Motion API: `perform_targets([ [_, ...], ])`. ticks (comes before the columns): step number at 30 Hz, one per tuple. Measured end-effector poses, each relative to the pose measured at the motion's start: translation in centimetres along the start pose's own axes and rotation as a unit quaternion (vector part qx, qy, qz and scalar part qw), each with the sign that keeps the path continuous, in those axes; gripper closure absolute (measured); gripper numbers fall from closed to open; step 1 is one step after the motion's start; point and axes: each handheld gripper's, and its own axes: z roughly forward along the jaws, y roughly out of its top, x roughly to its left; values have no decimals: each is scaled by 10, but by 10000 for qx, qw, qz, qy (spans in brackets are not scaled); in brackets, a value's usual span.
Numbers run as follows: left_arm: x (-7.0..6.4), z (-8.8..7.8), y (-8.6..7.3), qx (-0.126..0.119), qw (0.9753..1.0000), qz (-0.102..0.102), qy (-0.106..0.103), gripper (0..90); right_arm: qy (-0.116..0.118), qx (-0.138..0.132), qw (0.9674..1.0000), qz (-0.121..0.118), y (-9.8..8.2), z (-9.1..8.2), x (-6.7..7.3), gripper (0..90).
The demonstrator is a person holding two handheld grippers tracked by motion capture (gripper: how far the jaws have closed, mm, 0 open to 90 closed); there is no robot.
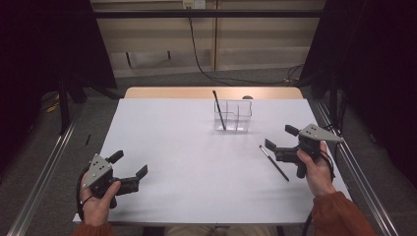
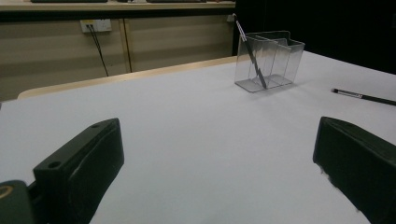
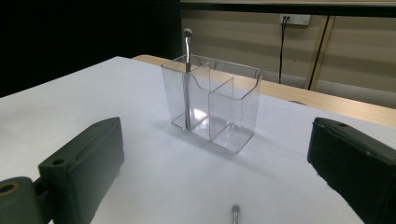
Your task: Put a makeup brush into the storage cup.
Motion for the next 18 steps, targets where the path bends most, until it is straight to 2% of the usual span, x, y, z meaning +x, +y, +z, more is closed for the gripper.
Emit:
perform_targets([
  [7,0,-2,1,-42,10000,-50,12,19,5,19,10000,33,-13,-19,3,39],
  [13,-2,-3,1,4,10000,47,-14,20,-159,90,9998,112,-29,-39,0,36],
  [18,-4,-7,0,-35,10000,-5,-14,19,-256,32,9995,180,-35,-55,0,33],
])
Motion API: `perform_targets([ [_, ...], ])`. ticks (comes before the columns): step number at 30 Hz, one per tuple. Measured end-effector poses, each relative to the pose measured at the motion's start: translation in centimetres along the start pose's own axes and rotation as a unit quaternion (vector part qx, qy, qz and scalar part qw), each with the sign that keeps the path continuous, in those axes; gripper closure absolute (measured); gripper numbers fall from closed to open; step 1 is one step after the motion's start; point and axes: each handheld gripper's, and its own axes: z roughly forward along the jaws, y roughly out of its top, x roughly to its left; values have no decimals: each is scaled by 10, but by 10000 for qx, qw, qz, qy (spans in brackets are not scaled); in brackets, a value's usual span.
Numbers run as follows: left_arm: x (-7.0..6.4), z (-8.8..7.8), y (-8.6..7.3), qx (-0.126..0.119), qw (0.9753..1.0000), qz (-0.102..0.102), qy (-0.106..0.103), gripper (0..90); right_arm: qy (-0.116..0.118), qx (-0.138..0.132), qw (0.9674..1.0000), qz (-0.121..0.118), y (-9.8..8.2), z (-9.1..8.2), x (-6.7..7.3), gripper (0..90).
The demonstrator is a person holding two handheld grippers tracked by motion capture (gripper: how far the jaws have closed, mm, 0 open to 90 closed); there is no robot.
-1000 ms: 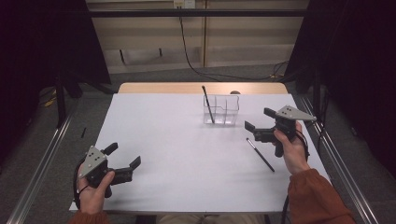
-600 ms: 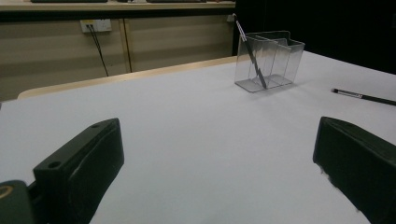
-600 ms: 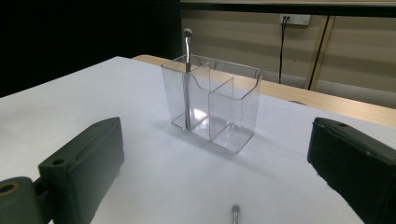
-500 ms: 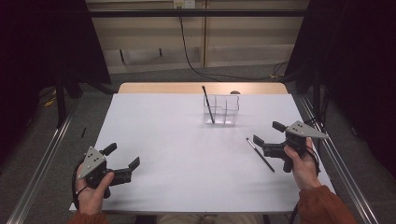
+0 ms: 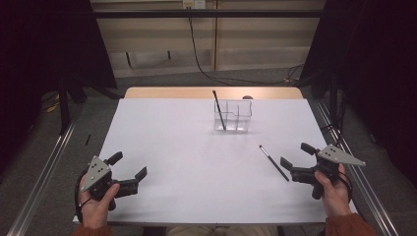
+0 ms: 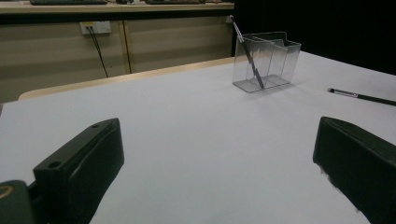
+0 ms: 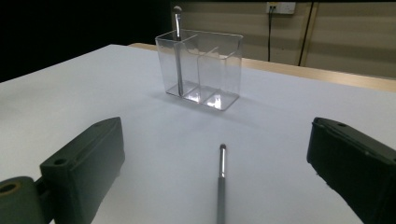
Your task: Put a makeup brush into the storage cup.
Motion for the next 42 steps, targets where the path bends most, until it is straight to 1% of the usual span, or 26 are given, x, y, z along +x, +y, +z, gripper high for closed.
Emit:
perform_targets([
  [1,0,-1,0,-5,10000,19,33,19,20,16,10000,-39,-2,-3,0,30],
  [2,0,-2,0,3,10000,61,69,20,0,15,10000,-3,-5,-5,0,30],
  [3,0,-2,0,-25,10000,41,66,20,-26,14,10000,0,-6,-8,0,30],
  [7,0,-4,0,-23,10000,25,73,20,25,88,9999,120,-11,-14,0,22],
  [8,0,-4,0,-20,10000,51,56,20,-1,65,10000,71,-11,-16,0,21],
  [9,0,-5,0,-12,10000,52,64,20,-21,42,10000,62,-11,-16,0,21],
  [10,-1,-5,0,-13,10000,60,65,19,10,43,10000,88,-11,-17,0,21],
  [12,-1,-5,0,-18,10000,68,51,20,2,73,10000,36,-11,-17,0,20],
  [16,-1,-4,0,9,10000,62,43,19,39,92,9999,25,-12,-17,0,19],
  [18,0,-3,-1,1,10000,3,50,19,50,74,9999,51,-12,-16,-1,20],
  [20,1,-2,-1,36,10000,58,47,19,73,101,9999,44,-12,-15,-2,20],
  [21,1,-2,-1,35,10000,59,46,19,102,144,9998,45,-12,-14,-2,20],
  [23,1,-2,-1,29,10000,37,34,20,155,147,9998,12,-11,-12,-2,19],
  [26,1,-2,-1,36,10000,68,-7,19,153,168,9997,4,-11,-9,-1,17],
  [29,1,-2,-1,42,10000,58,-6,19,143,187,9997,-16,-10,-5,-1,15],
  [31,2,-1,-1,31,10000,18,21,19,150,178,9997,-19,-9,-4,0,11],
  [32,3,-2,-1,37,10000,29,26,20,144,174,9997,-21,-8,-3,1,10],
  [34,3,-1,-1,10,10000,-45,44,19,143,164,9998,-51,-6,-1,3,8],
  [35,4,-1,-1,3,10000,-43,49,19,144,152,9998,-59,-5,0,3,8],
  [36,4,-1,0,18,10000,14,53,19,141,123,9998,-83,-4,1,4,8],
  [38,3,0,-1,29,10000,-3,30,19,157,134,9998,-63,-2,4,4,6],
  [40,2,0,0,41,10000,35,18,19,114,128,9998,-63,1,7,4,9],
  [42,2,0,0,16,10000,8,23,19,121,181,9997,-128,3,12,4,10],
])
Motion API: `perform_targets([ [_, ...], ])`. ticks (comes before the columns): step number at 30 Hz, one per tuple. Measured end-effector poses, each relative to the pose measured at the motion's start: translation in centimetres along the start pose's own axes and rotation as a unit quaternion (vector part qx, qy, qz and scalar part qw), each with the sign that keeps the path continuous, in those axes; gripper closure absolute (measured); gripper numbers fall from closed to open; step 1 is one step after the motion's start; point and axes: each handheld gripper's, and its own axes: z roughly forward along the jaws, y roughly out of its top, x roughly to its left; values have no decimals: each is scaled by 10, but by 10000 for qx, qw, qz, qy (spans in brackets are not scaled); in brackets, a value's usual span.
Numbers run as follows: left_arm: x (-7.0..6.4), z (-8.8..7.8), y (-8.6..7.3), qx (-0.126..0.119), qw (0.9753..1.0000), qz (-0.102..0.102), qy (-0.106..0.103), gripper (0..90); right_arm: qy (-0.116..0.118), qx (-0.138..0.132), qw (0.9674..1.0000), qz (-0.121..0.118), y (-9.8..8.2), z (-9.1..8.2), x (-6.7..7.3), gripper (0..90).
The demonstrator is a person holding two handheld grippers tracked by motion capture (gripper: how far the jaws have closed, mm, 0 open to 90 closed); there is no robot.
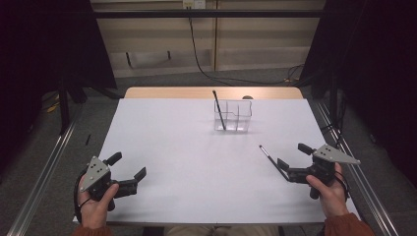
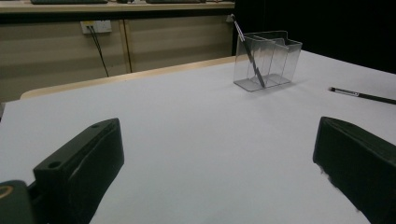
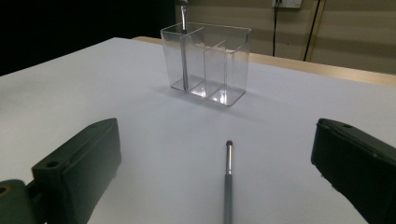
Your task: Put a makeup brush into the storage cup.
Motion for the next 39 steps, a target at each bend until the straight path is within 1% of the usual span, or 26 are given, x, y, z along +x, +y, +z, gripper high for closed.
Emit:
perform_targets([
  [3,1,0,0,11,10000,9,41,19,38,94,9999,-18,6,7,0,23],
  [5,1,0,0,9,10000,10,21,19,180,158,9997,-24,10,11,-2,17],
  [6,0,0,0,14,10000,5,26,19,197,158,9997,-22,12,13,-3,17],
  [10,1,0,0,7,10000,10,30,19,196,211,9996,-54,19,22,-5,14],
  [13,2,0,0,19,10000,3,36,19,225,287,9993,-41,24,29,-7,10],
  [15,2,0,0,13,10000,15,35,19,225,274,9994,-9,27,35,-7,10],
  [17,2,0,0,15,10000,18,31,19,266,337,9991,-41,30,40,-6,10],
  [19,2,-1,0,9,10000,15,32,19,240,270,9993,-130,33,45,-4,12],
  [20,2,-1,0,12,10000,17,34,19,225,312,9992,-135,34,47,-3,14],
  [21,2,-1,0,7,10000,16,36,19,250,443,9986,-162,36,49,-2,13],
  [22,2,-1,0,8,10000,18,32,19,230,536,9980,-241,37,51,-2,15],
  [23,2,-1,0,11,10000,39,18,19,197,587,9976,-308,39,53,-1,16],
  [25,2,0,0,8,10000,32,7,19,214,670,9969,-357,41,57,-1,18],
  [29,2,0,0,14,10000,1,1,19,271,813,9959,-296,45,64,-3,23],
  [32,2,1,0,6,10000,-8,1,19,218,984,9945,-282,48,69,-5,33],
  [34,1,1,0,3,10000,-7,3,19,229,1030,9940,-282,50,72,-6,40],
  [36,2,1,0,27,10000,23,-1,19,272,1113,9930,-279,52,75,-5,34],
  [39,2,1,0,31,10000,25,-4,19,408,1303,9903,-257,56,79,-5,38],
])
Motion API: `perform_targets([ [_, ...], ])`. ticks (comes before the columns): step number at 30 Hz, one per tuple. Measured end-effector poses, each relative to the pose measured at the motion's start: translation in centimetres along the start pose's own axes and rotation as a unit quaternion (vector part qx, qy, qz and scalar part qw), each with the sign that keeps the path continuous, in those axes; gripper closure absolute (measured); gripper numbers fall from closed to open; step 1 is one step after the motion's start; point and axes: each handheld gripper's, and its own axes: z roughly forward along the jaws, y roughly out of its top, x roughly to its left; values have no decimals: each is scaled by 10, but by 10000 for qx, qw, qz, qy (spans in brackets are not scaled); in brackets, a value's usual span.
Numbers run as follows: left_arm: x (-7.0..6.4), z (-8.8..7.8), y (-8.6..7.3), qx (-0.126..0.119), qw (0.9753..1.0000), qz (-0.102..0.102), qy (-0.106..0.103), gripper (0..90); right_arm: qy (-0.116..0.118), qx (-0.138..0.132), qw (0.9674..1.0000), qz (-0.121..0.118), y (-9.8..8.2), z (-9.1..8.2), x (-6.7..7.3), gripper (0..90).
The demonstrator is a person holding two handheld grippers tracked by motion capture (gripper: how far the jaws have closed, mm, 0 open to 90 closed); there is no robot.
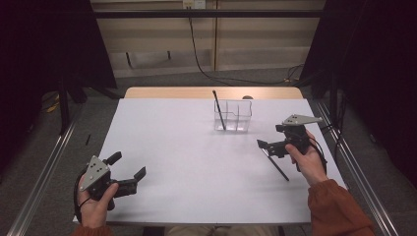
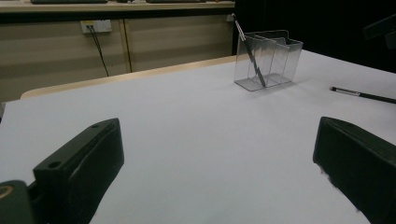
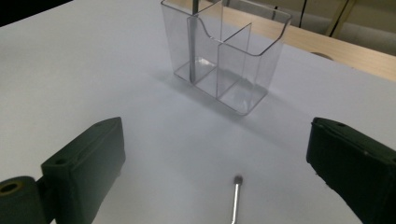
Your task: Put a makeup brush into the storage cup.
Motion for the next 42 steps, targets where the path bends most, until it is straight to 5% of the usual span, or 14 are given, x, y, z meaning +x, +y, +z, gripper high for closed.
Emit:
perform_targets([
  [7,1,0,0,-16,10000,-31,7,19,125,547,9984,67,9,7,-6,59],
  [13,0,1,0,10,10000,28,-14,19,218,1286,9913,182,12,14,-13,51],
  [19,0,1,0,16,10000,21,-3,19,403,1706,9845,-17,13,19,-14,80],
  [21,0,1,0,12,10000,39,-16,19,382,1933,9804,-40,14,23,-15,33],
  [28,0,1,0,15,10000,34,-4,19,379,2484,9679,-97,19,32,-18,254],
  [33,0,0,0,17,10000,48,1,19,446,2915,9555,15,18,39,-21,276],
  [42,-3,1,0,24,10000,94,-17,19,443,3399,9391,233,15,50,-28,245],
])
